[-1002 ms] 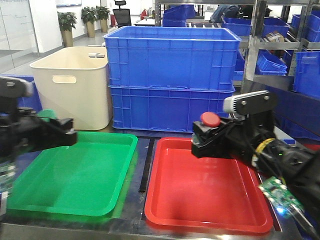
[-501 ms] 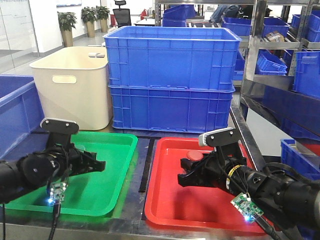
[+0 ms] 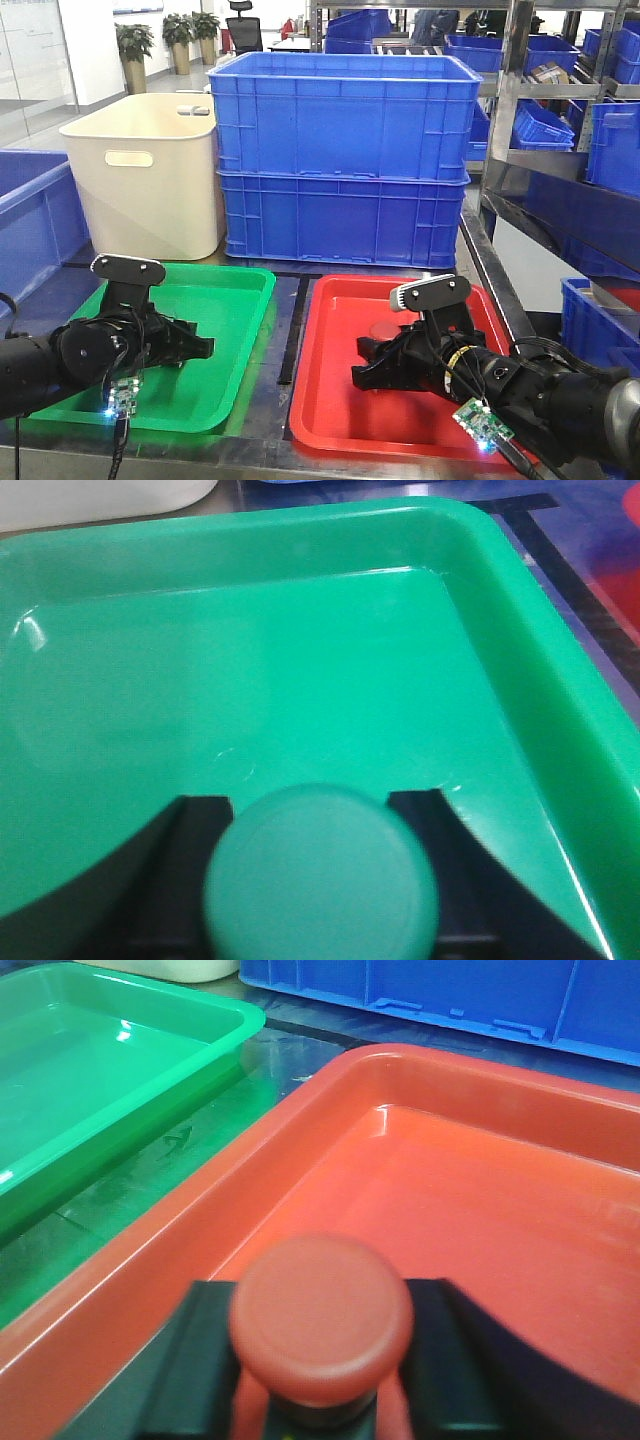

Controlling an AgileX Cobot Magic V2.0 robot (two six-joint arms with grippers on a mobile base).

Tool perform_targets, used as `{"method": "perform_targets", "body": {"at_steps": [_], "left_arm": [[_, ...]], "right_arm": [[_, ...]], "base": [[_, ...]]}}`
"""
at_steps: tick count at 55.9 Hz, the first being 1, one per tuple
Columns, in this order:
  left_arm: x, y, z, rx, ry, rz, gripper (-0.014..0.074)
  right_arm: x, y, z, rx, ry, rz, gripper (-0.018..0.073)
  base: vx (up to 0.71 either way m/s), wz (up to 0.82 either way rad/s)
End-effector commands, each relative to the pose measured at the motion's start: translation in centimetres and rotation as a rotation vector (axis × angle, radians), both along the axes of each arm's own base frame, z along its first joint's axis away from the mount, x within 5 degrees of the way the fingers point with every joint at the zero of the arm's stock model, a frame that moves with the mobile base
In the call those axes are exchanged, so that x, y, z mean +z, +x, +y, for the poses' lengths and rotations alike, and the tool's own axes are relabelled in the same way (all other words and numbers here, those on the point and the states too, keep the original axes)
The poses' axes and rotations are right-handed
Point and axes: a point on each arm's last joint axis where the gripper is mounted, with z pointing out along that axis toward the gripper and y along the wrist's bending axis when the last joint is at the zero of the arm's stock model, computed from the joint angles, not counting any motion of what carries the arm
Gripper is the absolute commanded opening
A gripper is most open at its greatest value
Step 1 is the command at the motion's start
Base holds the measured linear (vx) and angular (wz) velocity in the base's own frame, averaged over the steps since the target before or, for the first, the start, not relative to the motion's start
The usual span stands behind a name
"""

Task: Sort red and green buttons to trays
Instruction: 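Open both grippers to release the buttons into the trays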

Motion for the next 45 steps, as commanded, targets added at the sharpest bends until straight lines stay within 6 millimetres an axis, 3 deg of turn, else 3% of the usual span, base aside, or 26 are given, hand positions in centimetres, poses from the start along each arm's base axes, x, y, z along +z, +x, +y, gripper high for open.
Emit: {"method": "perform_targets", "body": {"at_steps": [1, 8, 15, 28, 34, 37, 45], "left_arm": [[4.2, -0.1, 0.0, 0.029, -0.032, -0.149, 0.0575], [5.9, -0.6, 0.2, 0.03, -0.04, -0.19, 0.0624], [8.2, -1.5, 0.6, 0.029, -0.045, -0.244, 0.0619], [14.7, -5.3, 1.3, -0.005, -0.086, -0.356, 0.0603], [17.2, -8.0, 1.4, -0.062, -0.104, -0.346, 0.0589], [18.2, -9.5, 1.5, -0.098, -0.109, -0.329, 0.0584], [19.6, -14.2, 2.7, -0.1, -0.124, -0.378, 0.0583]], "right_arm": [[3.9, 0.0, 0.2, 0.026, 0.064, -0.138, 0.055], [4.7, -0.3, 0.0, 0.024, 0.07, -0.158, 0.0633], [6.4, -0.9, -0.2, 0.024, 0.082, -0.199, 0.0636], [12.1, -3.6, -1.1, 0.014, 0.111, -0.324, 0.0589], [14.2, -5.9, -1.9, -0.007, 0.107, -0.351, 0.0576], [14.8, -8.0, -2.5, -0.001, 0.117, -0.373, 0.0576], [14.2, -13.3, -3.7, 0.044, 0.156, -0.429, 0.0576]], "base": [[0.0, 0.0], [0.0, 0.0], [0.0, 0.0], [0.0, 0.0], [0.0, 0.0], [0.0, 0.0], [0.0, 0.0]]}}
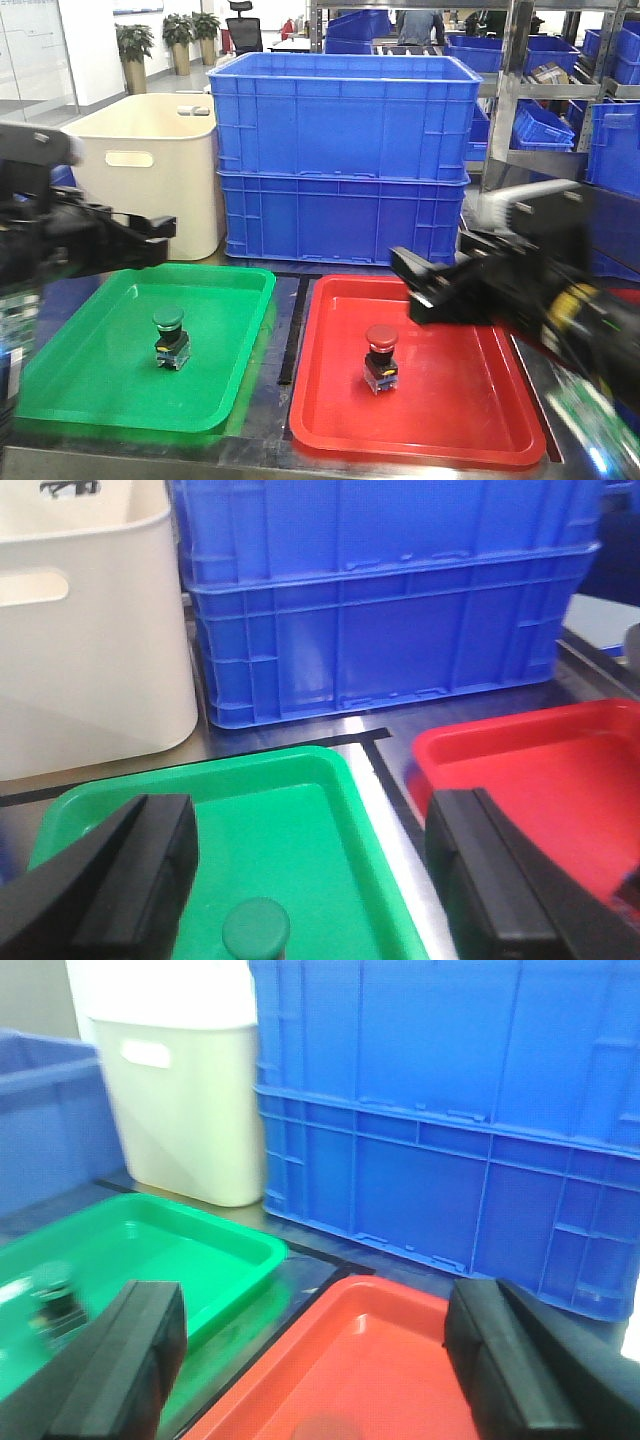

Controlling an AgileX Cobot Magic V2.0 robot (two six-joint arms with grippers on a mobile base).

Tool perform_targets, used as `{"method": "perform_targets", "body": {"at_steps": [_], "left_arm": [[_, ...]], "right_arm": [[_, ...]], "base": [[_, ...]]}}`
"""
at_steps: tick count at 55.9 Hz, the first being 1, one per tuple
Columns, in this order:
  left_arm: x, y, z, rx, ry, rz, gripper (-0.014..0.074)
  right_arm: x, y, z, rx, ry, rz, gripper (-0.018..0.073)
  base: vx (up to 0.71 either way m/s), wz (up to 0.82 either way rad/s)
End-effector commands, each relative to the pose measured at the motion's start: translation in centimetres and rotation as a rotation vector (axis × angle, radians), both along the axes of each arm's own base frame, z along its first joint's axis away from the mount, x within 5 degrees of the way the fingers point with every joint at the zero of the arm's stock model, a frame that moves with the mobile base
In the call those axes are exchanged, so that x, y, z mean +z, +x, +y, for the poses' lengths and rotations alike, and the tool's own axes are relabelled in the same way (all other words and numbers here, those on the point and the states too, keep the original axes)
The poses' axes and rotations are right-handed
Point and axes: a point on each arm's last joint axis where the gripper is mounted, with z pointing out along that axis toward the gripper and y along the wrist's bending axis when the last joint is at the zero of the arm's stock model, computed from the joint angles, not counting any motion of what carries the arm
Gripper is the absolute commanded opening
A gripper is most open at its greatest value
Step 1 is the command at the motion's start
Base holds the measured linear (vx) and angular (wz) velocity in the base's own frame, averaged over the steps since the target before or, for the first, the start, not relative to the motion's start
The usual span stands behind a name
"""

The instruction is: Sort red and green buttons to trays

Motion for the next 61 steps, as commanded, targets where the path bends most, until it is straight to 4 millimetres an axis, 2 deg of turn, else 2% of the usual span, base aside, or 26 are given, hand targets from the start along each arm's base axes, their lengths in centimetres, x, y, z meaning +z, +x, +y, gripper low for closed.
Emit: {"method": "perform_targets", "body": {"at_steps": [1, 5, 12, 19, 32, 50, 55, 61], "left_arm": [[2.8, -3.6, 1.1, 0.031, -0.043, -0.132, 0.0583], [2.6, -6.3, 2.0, 0.047, -0.052, -0.167, 0.0583], [1.0, -9.9, 3.0, 0.052, -0.053, -0.171, 0.0583], [-0.7, -12.1, 3.6, 0.052, -0.05, -0.16, 0.0583], [-2.4, -12.7, 3.7, 0.051, -0.039, -0.122, 0.0583], [-2.5, -12.7, 3.8, 0.05, -0.001, -0.134, 0.0572], [-2.1, -13.7, 4.1, 0.048, 0.022, -0.169, 0.0554], [-2.5, -15.8, 5.1, 0.089, -0.009, -0.219, 0.0506]], "right_arm": [[1.5, -3.0, -0.3, 0.065, 0.065, -0.134, 0.0576], [0.9, -4.5, -0.7, 0.072, 0.069, -0.138, 0.0576], [-0.2, -5.4, -1.0, 0.07, 0.061, -0.112, 0.0576], [-0.8, -5.3, -1.1, 0.06, 0.049, -0.083, 0.0576], [-1.0, -5.2, -1.1, 0.052, 0.041, -0.066, 0.0576], [-1.0, -5.2, -1.1, 0.052, 0.041, -0.066, 0.0576], [-1.0, -5.2, -1.1, 0.052, 0.041, -0.066, 0.0576], [-1.0, -5.2, -1.1, 0.052, 0.041, -0.066, 0.0576]], "base": [[0.0, 0.0], [0.0, 0.0], [0.0, 0.0], [0.0, 0.0], [0.0, 0.0], [0.0, 0.0], [0.0, 0.0], [0.0, 0.0]]}}
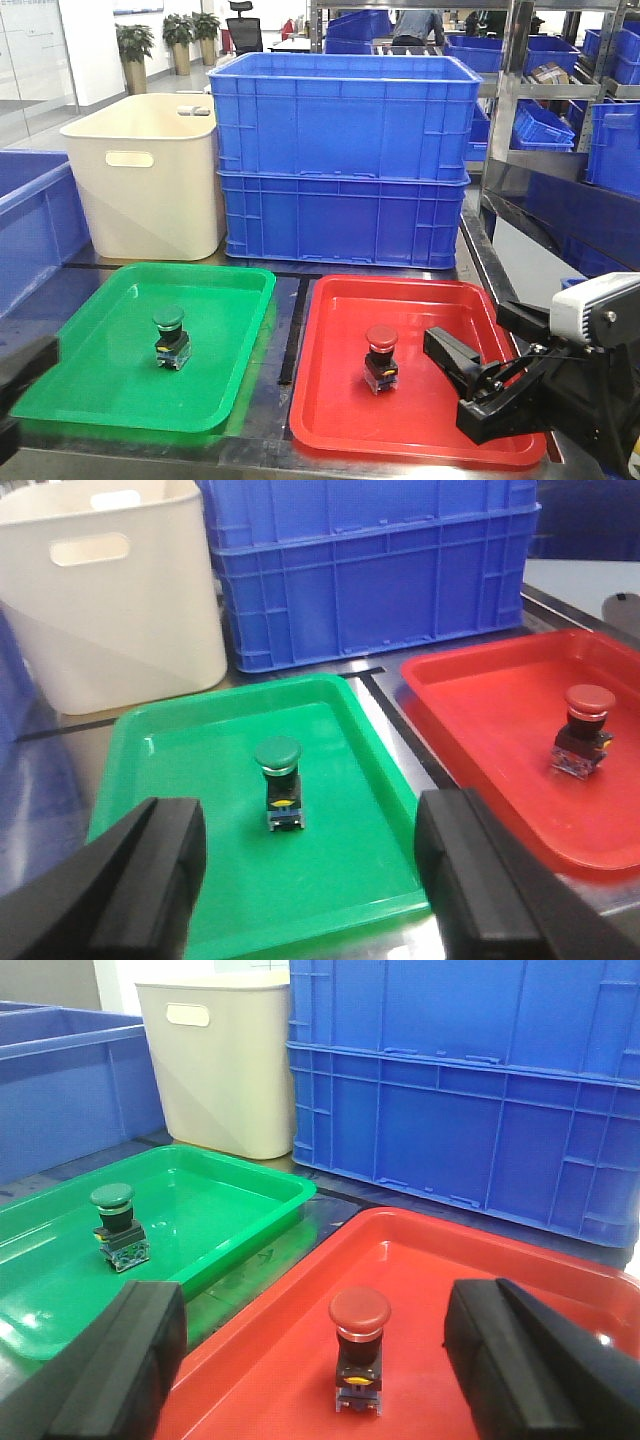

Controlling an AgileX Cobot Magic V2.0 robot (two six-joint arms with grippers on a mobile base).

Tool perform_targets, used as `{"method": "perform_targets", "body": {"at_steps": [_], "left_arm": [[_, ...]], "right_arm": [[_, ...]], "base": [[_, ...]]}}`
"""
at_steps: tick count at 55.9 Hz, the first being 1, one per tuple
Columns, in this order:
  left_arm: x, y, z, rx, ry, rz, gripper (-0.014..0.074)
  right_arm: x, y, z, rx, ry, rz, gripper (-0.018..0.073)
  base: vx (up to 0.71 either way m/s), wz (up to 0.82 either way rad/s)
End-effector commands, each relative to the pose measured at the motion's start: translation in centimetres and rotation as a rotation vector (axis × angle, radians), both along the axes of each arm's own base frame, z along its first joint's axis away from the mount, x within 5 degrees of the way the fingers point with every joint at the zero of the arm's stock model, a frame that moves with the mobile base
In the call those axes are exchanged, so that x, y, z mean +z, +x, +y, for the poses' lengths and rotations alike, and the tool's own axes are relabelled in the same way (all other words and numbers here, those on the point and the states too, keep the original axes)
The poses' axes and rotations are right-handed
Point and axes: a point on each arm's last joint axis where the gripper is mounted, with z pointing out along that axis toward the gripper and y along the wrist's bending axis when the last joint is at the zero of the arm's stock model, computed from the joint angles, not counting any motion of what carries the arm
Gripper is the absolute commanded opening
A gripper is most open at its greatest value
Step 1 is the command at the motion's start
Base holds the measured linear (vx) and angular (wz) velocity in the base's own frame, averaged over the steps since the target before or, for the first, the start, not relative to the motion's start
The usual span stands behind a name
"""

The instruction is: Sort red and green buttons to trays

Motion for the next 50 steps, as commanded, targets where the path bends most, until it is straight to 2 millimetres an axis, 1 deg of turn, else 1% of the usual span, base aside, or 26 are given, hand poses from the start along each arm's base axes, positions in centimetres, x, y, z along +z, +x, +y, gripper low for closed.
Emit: {"method": "perform_targets", "body": {"at_steps": [1, 9, 13, 15, 18, 24, 25, 26, 28, 29, 31, 35, 50], "left_arm": [[1.4, -1.8, 1.2, 0.064, -0.054, -0.148, 0.0494], [-1.9, -4.7, 2.6, 0.127, -0.115, -0.183, 0.0385], [-4.6, -6.3, 3.1, 0.151, -0.13, -0.194, 0.0314], [-5.5, -7.0, 3.3, 0.163, -0.125, -0.214, 0.0272], [-7.3, -7.9, 3.7, 0.184, -0.117, -0.224, 0.0208], [-10.2, -9.5, 4.1, 0.218, -0.074, -0.265, 0.0076], [-10.5, -9.8, 4.1, 0.222, -0.069, -0.279, 0.0051], [-11.3, -10.0, 4.2, 0.228, -0.055, -0.28, 0.0019], [-12.4, -10.3, 4.2, 0.233, -0.052, -0.292, -0.001], [-12.8, -10.5, 4.3, 0.236, -0.052, -0.298, -0.0009], [-13.4, -10.8, 4.3, 0.24, -0.057, -0.32, -0.0008], [-13.9, -10.8, 4.4, 0.246, -0.045, -0.256, -0.0008], [-14.0, -10.7, 4.4, 0.247, -0.041, -0.234, -0.0008]], "right_arm": [[1.9, -0.2, 0.2, 0.03, 0.045, -0.094, 0.0576], [1.9, -0.2, 0.2, 0.03, 0.045, -0.094, 0.0576], [1.9, -0.2, 0.2, 0.03, 0.045, -0.094, 0.0576], [1.9, -0.2, 0.2, 0.03, 0.045, -0.094, 0.0576], [1.9, -0.2, 0.2, 0.03, 0.045, -0.094, 0.0576], [1.9, -0.2, 0.2, 0.03, 0.045, -0.094, 0.0576], [1.9, -0.2, 0.2, 0.03, 0.045, -0.094, 0.0576], [1.9, -0.2, 0.2, 0.03, 0.045, -0.094, 0.0576], [1.9, -0.2, 0.2, 0.03, 0.045, -0.094, 0.0576], [1.9, -0.2, 0.2, 0.03, 0.045, -0.094, 0.0576], [1.9, -0.2, 0.2, 0.03, 0.045, -0.094, 0.0576], [1.9, -0.2, 0.2, 0.03, 0.045, -0.095, 0.0576], [1.9, -0.2, 0.2, 0.031, 0.045, -0.096, 0.0576]], "base": [[0.0, 0.0], [0.0, 0.0], [0.0, 0.0], [0.0, 0.0], [0.0, 0.0], [0.0, 0.0], [0.0, 0.0], [0.0, 0.0], [0.0, 0.0], [0.0, 0.0], [0.0, 0.0], [0.0, 0.0], [0.0, 0.0]]}}
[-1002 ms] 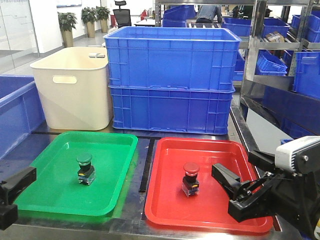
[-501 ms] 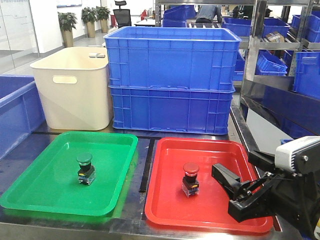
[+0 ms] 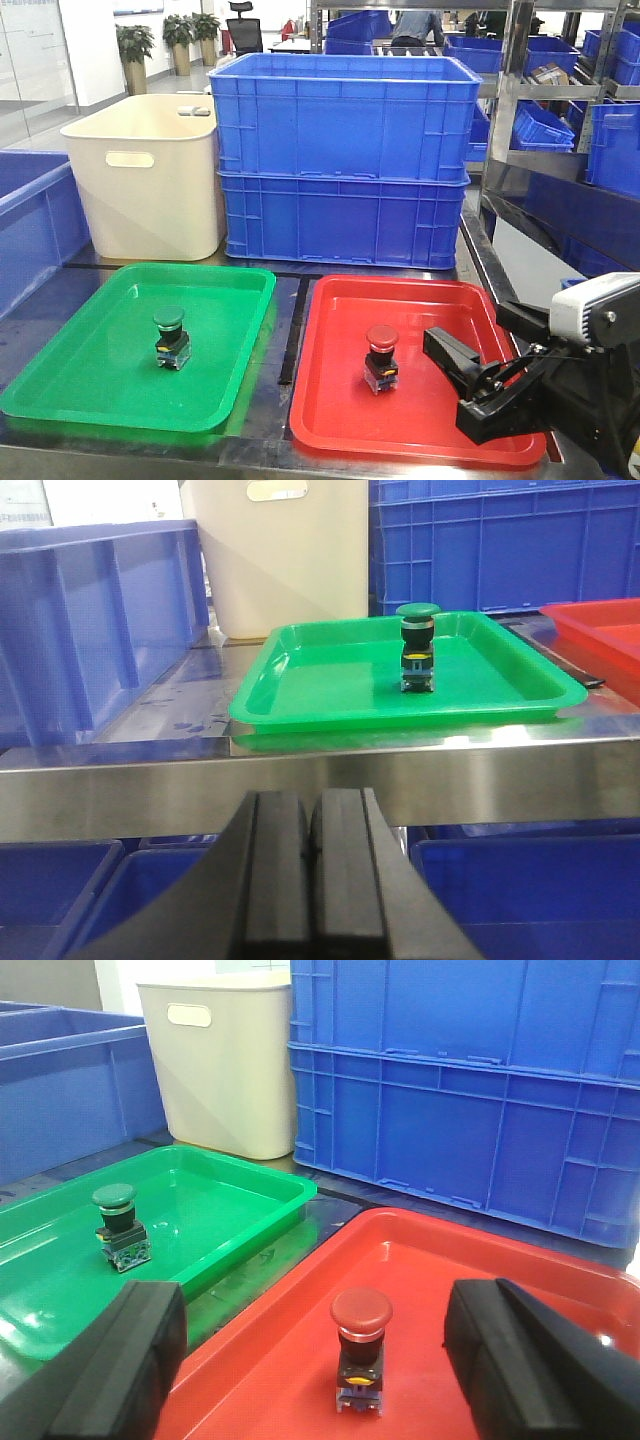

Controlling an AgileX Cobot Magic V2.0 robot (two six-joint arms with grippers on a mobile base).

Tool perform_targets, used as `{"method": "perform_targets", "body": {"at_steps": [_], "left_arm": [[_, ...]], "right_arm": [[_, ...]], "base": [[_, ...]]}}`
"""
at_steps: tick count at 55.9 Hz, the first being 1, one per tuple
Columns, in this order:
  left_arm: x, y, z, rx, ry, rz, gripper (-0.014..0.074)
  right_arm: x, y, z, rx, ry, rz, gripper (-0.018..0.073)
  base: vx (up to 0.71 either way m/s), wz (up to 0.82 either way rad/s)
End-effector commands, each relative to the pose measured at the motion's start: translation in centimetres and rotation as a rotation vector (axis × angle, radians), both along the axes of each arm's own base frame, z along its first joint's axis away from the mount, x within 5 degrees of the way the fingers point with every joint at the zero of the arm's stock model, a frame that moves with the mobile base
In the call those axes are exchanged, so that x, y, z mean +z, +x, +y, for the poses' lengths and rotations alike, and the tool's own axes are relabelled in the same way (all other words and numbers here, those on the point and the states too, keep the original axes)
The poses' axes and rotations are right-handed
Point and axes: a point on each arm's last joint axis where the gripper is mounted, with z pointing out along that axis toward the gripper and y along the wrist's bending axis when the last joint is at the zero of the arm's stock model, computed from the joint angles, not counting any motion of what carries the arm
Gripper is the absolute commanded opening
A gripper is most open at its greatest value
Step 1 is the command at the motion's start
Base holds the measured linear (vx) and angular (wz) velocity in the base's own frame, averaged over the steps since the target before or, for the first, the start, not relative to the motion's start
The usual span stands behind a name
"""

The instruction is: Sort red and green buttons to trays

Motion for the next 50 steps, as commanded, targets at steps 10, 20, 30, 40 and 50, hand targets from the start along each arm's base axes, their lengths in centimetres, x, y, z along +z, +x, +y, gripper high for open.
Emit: {"method": "perform_targets", "body": {"at_steps": [10, 20, 30, 40, 50], "left_arm": [[1.4, -0.1, 0.0, -0.001, -0.006, -0.094, -0.0008], [1.4, -0.1, 0.0, -0.001, -0.006, -0.094, -0.0008], [1.4, -0.1, 0.0, -0.001, -0.006, -0.094, -0.0008], [1.4, -0.1, 0.0, -0.001, -0.006, -0.094, -0.0008], [1.4, -0.1, 0.0, -0.001, -0.005, -0.094, -0.0008]], "right_arm": [[1.9, -0.2, 0.2, 0.031, 0.045, -0.097, 0.0576], [1.9, -0.2, 0.2, 0.031, 0.045, -0.097, 0.0576], [1.9, -0.3, 0.2, 0.032, 0.046, -0.1, 0.0576], [1.0, -3.0, -0.9, 0.004, 0.096, -0.084, 0.0561], [-1.9, -8.2, -2.6, -0.009, 0.131, -0.088, 0.0522]], "base": [[0.0, 0.0], [0.0, 0.0], [0.0, 0.0], [0.0, 0.0], [0.0, 0.0]]}}
